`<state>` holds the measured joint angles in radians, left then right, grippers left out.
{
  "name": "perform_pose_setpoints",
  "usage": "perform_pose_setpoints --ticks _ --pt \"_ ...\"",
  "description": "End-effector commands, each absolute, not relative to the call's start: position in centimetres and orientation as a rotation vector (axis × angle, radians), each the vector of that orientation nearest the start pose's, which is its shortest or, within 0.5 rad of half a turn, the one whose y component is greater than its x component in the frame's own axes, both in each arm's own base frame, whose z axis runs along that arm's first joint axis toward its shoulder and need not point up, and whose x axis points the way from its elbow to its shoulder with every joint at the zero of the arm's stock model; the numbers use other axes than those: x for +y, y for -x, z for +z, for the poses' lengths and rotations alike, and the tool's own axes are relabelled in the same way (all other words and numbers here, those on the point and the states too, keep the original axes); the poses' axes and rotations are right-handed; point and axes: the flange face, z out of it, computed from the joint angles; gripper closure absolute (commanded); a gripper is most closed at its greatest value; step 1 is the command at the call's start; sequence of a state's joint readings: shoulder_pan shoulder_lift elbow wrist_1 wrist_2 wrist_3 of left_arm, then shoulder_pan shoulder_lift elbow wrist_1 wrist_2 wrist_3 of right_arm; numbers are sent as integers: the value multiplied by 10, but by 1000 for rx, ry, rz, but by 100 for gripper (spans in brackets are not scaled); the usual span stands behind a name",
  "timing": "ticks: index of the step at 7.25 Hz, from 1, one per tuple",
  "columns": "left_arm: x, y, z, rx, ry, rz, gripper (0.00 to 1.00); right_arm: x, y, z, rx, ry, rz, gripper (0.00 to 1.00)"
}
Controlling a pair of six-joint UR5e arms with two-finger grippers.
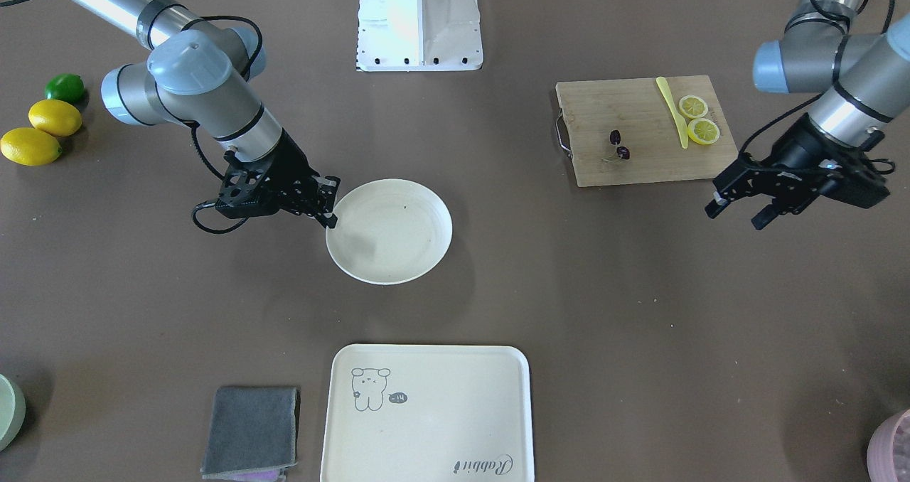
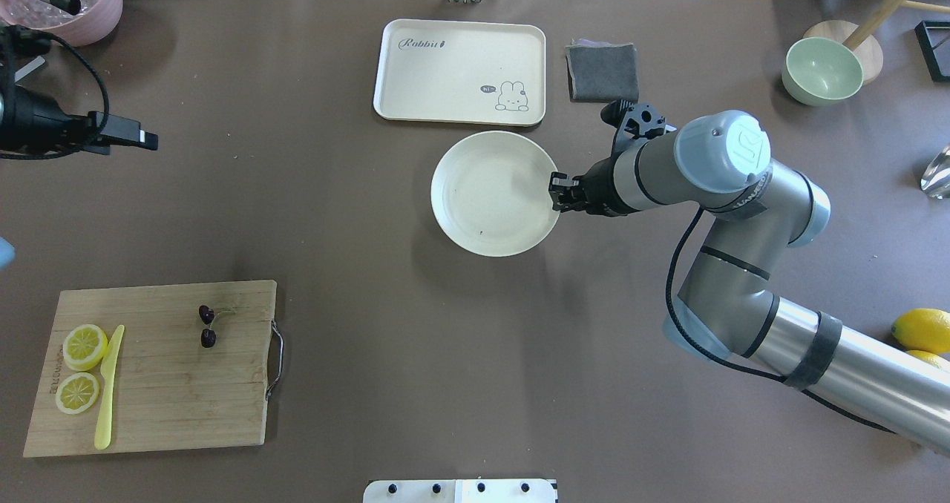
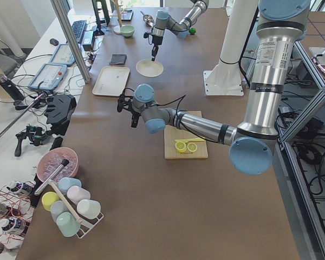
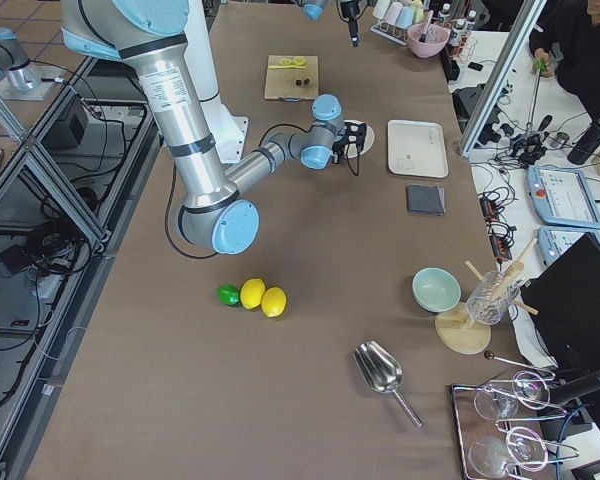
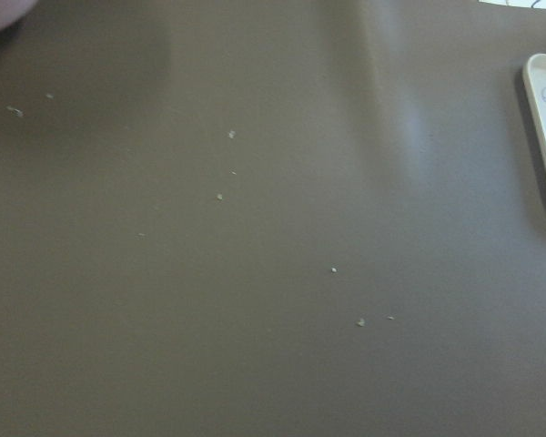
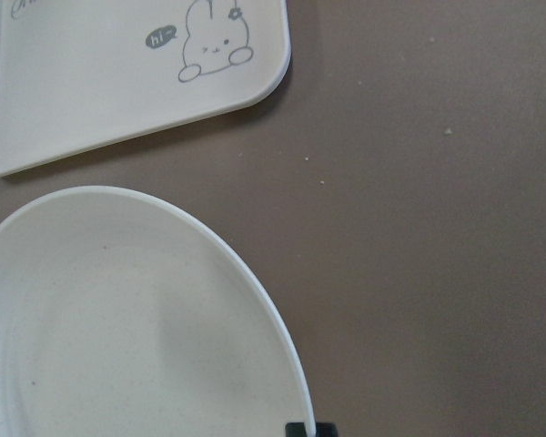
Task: Place red cherry on plate
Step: 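Slide the plate to center with right gripper while left arm approaches board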
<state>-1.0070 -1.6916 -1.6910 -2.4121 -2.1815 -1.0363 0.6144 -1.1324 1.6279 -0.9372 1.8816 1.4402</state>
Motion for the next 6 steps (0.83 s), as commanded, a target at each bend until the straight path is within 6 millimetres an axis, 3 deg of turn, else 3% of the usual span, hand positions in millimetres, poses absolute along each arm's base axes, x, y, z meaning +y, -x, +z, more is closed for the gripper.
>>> perform_pose_setpoints --ticks 1,2,4,5,6 --pt "-474 -288 399 1188 -312 -102 3 -430 512 311 -1117 -168 231 100" --pt "-467 -300 388 1208 -300 -115 3 -427 523 297 -1103 -155 223 100" --pt "-457 -317 381 1208 -312 -109 3 -429 527 292 -1096 -153 223 100" --pt "-456 -319 381 1206 -314 -109 3 -436 535 299 -1076 -147 228 68" --pt "-456 -319 381 1205 -316 -110 3 -447 548 302 -1059 -142 237 24"
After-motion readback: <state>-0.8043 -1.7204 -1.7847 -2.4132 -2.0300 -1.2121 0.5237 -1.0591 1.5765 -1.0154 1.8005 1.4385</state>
